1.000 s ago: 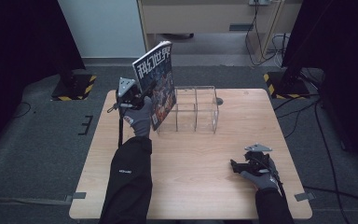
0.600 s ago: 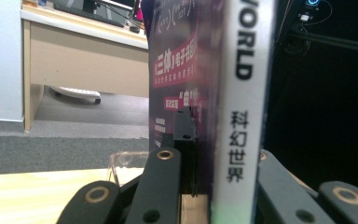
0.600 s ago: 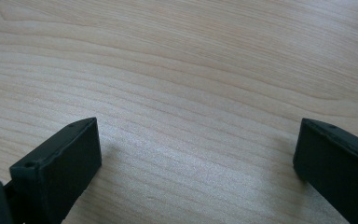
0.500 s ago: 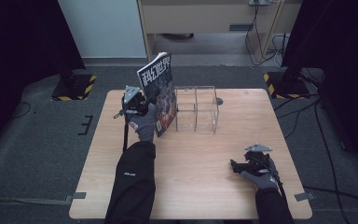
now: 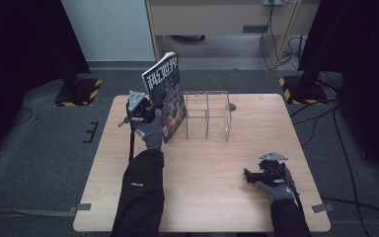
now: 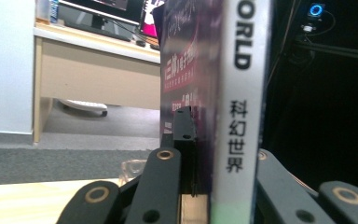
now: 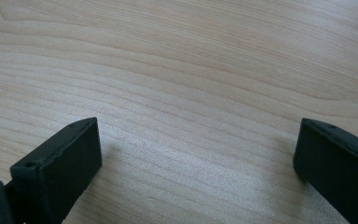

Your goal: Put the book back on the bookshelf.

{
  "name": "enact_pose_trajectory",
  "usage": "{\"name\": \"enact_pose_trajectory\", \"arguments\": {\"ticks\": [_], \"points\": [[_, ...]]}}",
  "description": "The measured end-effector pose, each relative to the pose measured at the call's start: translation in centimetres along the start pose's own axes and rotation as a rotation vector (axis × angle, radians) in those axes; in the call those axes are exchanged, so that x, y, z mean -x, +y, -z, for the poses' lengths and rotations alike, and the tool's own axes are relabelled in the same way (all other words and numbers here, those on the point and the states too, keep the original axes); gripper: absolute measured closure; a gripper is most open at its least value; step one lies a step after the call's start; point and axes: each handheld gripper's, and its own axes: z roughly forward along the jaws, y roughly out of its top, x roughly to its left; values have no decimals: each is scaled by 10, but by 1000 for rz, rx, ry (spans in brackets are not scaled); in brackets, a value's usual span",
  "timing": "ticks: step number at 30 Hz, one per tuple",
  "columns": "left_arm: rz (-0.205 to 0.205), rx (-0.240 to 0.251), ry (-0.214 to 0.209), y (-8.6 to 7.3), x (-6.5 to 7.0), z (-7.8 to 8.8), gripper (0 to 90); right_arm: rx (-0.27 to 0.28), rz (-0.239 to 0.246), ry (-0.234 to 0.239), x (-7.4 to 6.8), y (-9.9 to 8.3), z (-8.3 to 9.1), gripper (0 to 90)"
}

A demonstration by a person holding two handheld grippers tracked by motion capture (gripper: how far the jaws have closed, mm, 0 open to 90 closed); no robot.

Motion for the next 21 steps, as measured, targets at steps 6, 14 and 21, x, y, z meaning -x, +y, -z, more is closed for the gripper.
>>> {"name": "enact_pose_trajectory", "arguments": {"ticks": [6, 14, 21], "points": [[-4, -8, 11, -10, -2, -6, 823, 1, -1, 0, 0, 0, 0, 11], [21, -30, 13, -26, -5, -7, 820, 1, -1, -2, 0, 0, 0, 11], [44, -16, -5, -39, -6, -2, 818, 2, -1, -1, 0, 0, 0, 11]]}}
